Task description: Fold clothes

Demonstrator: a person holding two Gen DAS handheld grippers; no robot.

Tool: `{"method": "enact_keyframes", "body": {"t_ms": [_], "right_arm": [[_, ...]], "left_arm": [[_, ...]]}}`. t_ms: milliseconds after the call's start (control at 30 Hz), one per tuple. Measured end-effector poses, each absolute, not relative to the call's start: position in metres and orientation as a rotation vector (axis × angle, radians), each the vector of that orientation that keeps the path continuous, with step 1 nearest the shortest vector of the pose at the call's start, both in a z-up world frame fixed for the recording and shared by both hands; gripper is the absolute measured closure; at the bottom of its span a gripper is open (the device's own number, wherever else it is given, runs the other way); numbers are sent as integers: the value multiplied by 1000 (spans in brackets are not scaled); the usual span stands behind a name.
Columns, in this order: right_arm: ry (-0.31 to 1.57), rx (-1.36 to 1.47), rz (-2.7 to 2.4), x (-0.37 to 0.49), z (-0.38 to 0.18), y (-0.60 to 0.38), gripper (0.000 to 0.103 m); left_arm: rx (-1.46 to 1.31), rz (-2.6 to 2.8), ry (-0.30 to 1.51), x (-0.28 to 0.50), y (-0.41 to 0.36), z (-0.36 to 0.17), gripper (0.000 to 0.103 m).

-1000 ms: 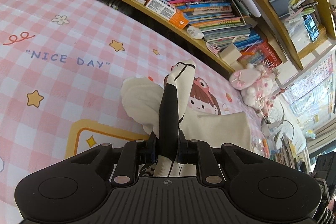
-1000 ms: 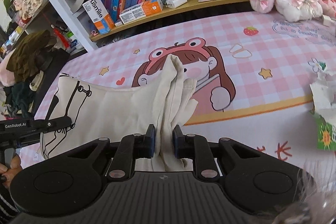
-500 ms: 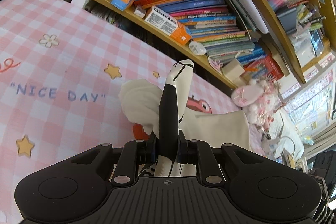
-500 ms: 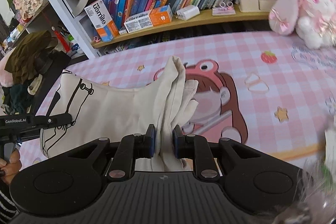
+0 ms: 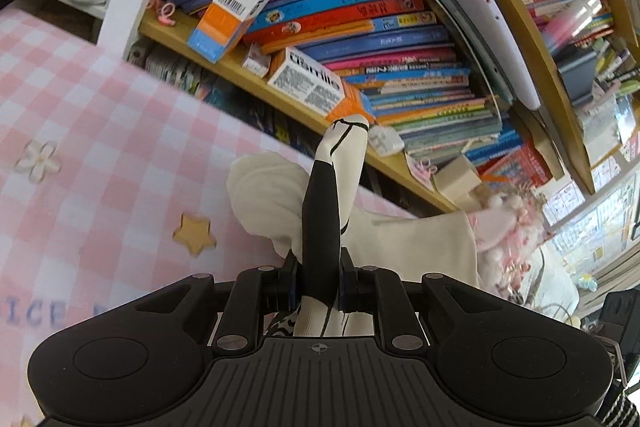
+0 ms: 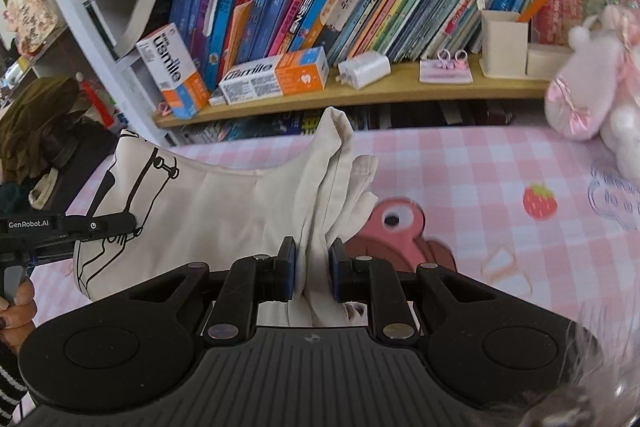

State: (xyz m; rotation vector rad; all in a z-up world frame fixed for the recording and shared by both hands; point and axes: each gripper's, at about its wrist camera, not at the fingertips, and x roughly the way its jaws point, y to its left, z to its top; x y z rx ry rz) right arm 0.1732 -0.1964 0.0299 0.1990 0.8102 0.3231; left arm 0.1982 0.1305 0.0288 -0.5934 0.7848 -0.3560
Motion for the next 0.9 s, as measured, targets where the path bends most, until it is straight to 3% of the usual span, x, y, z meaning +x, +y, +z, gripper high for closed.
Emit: {"method": "enact_keyframes", "body": {"t_ms": [767, 900], "right_arm": [[795, 215, 308, 265, 3, -193, 87], [839, 239, 276, 270, -14, -194, 87]], "left_arm": [[-593, -379, 744, 289, 137, -1, 87], [-568, -325, 781, 291, 138, -13, 81]]}}
